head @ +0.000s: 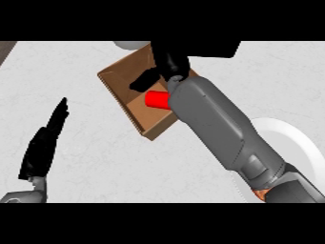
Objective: Pick the can from the plate and place it in the cardboard box
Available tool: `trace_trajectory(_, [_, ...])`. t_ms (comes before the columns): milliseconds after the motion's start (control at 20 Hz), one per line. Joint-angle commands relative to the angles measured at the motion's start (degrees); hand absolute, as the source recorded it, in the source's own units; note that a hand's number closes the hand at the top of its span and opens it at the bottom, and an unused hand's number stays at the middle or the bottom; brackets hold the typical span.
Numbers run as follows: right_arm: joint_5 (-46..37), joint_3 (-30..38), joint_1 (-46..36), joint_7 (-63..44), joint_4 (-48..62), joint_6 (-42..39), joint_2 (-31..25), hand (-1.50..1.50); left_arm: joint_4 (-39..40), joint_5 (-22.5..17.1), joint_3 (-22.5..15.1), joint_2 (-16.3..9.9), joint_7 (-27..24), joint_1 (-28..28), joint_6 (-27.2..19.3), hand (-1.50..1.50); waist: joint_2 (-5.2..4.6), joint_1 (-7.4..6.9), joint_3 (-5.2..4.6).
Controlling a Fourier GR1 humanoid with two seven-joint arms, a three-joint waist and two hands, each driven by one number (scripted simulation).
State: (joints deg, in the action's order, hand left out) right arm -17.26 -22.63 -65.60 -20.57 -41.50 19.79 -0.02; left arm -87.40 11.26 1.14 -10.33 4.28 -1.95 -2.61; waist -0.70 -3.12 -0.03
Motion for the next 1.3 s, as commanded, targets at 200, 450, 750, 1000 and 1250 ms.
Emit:
trace_trajectory(200, [9.41,12.42,-1.21,10.57,1.69,10.73,0.02,-1.5,0.54,-0.14,0.43,0.1,-1.28,1.22,0.1,0.0,-0.08,0.79,0.03])
trace_trajectory(450, [14.85,20.16,1.96,15.31,-2.14,10.15,-2.94,-1.5,-2.44,-1.42,2.25,-1.13,1.46,2.1,0.78,0.0,0.46,2.05,0.06])
trace_trajectory(750, [16.62,23.98,11.18,15.66,-9.46,7.6,-12.26,-1.5,0.37,-0.92,3.34,-0.77,-0.83,2.46,-0.21,0.0,0.82,3.67,0.03])
trace_trajectory(1000, [23.35,31.16,16.35,20.52,-11.66,-1.8,-19.77,-1.5,-1.69,0.94,1.73,0.46,0.18,2.79,-1.37,0.0,0.73,3.34,0.06])
trace_trajectory(1250, [26.35,33.61,19.71,19.93,-12.62,-14.49,-29.03,-1.5,-1.26,-1.71,4.21,-2.02,1.33,1.38,1.91,0.0,0.72,3.19,0.04])
